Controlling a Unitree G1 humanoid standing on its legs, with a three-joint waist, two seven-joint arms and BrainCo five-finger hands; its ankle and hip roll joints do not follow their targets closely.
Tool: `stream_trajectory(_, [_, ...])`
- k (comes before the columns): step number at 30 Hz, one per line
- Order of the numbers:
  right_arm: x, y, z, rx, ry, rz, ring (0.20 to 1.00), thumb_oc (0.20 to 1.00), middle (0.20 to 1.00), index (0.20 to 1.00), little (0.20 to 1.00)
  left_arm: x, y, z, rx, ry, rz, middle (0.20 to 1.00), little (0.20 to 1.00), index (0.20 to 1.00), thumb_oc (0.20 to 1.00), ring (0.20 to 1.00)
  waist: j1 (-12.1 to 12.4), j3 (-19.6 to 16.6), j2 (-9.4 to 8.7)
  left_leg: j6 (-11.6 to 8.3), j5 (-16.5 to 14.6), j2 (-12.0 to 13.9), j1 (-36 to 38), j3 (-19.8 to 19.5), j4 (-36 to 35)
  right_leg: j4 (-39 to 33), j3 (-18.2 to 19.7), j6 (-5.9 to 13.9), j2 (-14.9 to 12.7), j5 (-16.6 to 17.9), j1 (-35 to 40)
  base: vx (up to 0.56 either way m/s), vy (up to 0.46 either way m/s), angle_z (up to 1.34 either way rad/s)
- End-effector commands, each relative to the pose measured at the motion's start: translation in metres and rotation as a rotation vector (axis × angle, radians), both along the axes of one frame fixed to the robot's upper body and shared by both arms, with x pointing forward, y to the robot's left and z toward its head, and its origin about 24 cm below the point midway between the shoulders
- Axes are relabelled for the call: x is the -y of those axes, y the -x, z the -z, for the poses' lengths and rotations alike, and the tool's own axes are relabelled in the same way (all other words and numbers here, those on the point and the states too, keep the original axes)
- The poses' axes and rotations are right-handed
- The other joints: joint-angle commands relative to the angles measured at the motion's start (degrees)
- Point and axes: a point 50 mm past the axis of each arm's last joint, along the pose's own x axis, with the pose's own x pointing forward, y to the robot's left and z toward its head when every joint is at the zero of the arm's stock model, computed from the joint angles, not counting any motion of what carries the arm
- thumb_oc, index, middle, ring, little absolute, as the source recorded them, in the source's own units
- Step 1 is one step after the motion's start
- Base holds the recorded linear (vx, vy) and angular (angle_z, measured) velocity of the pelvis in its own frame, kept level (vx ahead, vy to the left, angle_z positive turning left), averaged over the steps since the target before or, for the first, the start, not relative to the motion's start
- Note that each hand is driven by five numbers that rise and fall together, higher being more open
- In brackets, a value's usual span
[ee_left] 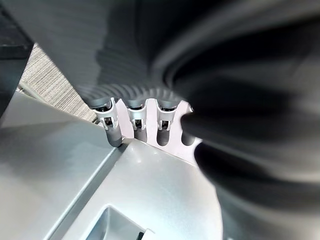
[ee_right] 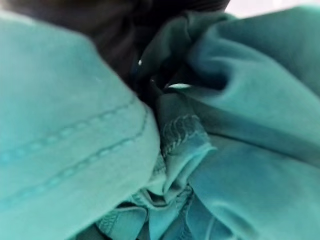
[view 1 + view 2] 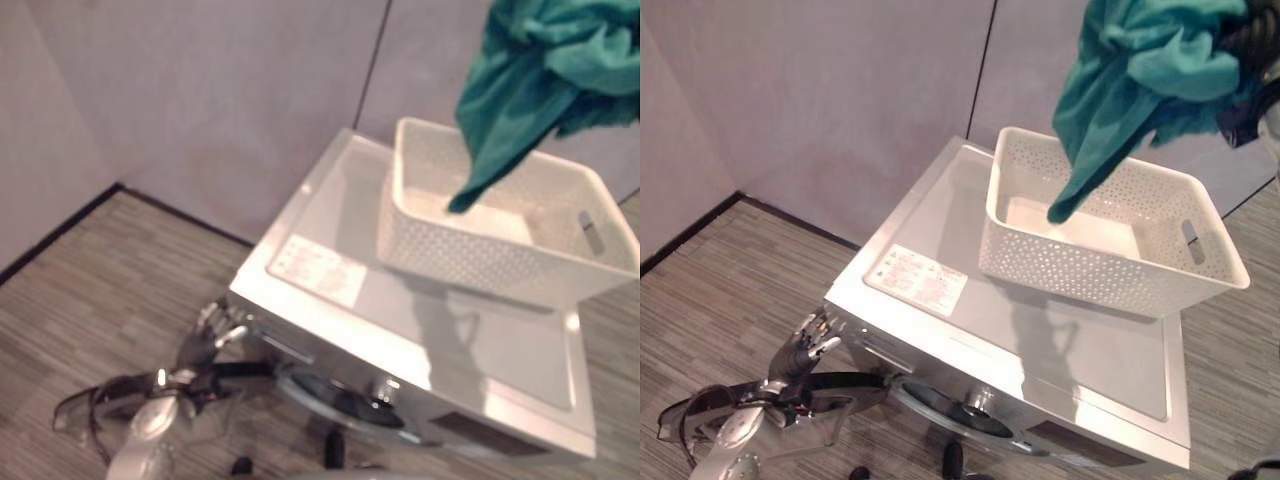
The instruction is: Grab the laundry basket,head to the washer,open it,put in the laundry and shut it.
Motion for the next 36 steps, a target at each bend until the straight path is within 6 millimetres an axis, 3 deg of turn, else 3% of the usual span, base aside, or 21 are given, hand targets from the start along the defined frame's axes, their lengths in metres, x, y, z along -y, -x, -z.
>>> stream_trajectory(1, [-0.005, 0.033, -0.064, 0.334, -0.016, 0.018, 0.200, 0.200, 0.200, 0.200, 0.200, 0.018, -0.026, -0.019, 0.104, -0.020, 0.088, 1.000, 1.000, 1.000, 1.000, 1.000, 0.2, -2.8, 0.42, 0.08, -0.2, 4.9, 1.7, 2.4, 0.7, 0.8, -1.3, 4.39, -2.2, -4.3, 4.0, 0.00, 0.000, 0.00])
stream_trajectory(11, [-0.014, 0.042, -0.087, 0.511, -0.065, 0.035, 0.200, 0.200, 0.200, 0.200, 0.200, 0.013, -0.030, -0.024, 0.123, -0.060, 0.065, 1.000, 1.000, 1.000, 1.000, 1.000, 0.6, -3.4, -0.04, 0.47, -0.2, 4.2, 1.7, 2.0, 0.7, 1.2, -1.5, 4.35, -2.6, -4.0, 4.1, -0.01, 0.017, 0.00])
stream_trajectory(23, [0.003, 0.057, -0.101, 0.610, -0.078, 0.146, 0.200, 0.200, 0.200, 0.200, 0.200, 0.011, -0.031, -0.023, 0.126, -0.089, 0.077, 1.000, 1.000, 1.000, 1.000, 1.000, 1.4, -4.3, -1.60, 1.68, -1.6, 2.7, 2.7, 2.0, 1.2, 2.3, -1.5, 5.62, -4.2, -3.6, 4.5, -0.02, 0.066, 0.01])
stream_trajectory(29, [0.002, 0.059, -0.100, 0.622, -0.080, 0.137, 0.200, 0.200, 0.200, 0.200, 0.200, 0.013, -0.033, -0.023, 0.132, -0.097, 0.090, 1.000, 1.000, 1.000, 1.000, 1.000, 1.3, -3.8, -1.82, 3.45, -3.5, 0.5, 2.6, 2.1, 3.2, 3.5, -0.5, 6.83, -6.4, -2.3, 3.7, -0.07, 0.160, -0.06])
stream_trajectory(34, [-0.011, 0.062, -0.095, 0.669, -0.023, 0.108, 0.200, 0.200, 0.200, 0.200, 0.200, 0.019, -0.036, -0.024, 0.144, -0.103, 0.107, 1.000, 1.000, 1.000, 1.000, 1.000, 0.5, -2.1, -1.24, 5.65, -5.8, -2.1, 2.8, 2.1, 5.0, 6.7, 1.2, 8.09, -8.7, -1.0, 1.7, -0.09, 0.171, -0.05])
stream_trajectory(36, [-0.019, 0.063, -0.093, 0.695, -0.013, 0.090, 0.200, 0.200, 0.200, 0.200, 0.200, 0.021, -0.039, -0.026, 0.160, -0.113, 0.115, 1.000, 1.000, 1.000, 1.000, 1.000, 0.2, -0.7, -1.27, 6.45, -5.7, -3.4, 2.3, 2.7, 5.9, 8.2, 1.8, 8.81, -10.1, 3.1, -0.5, -0.16, 0.121, -0.17])
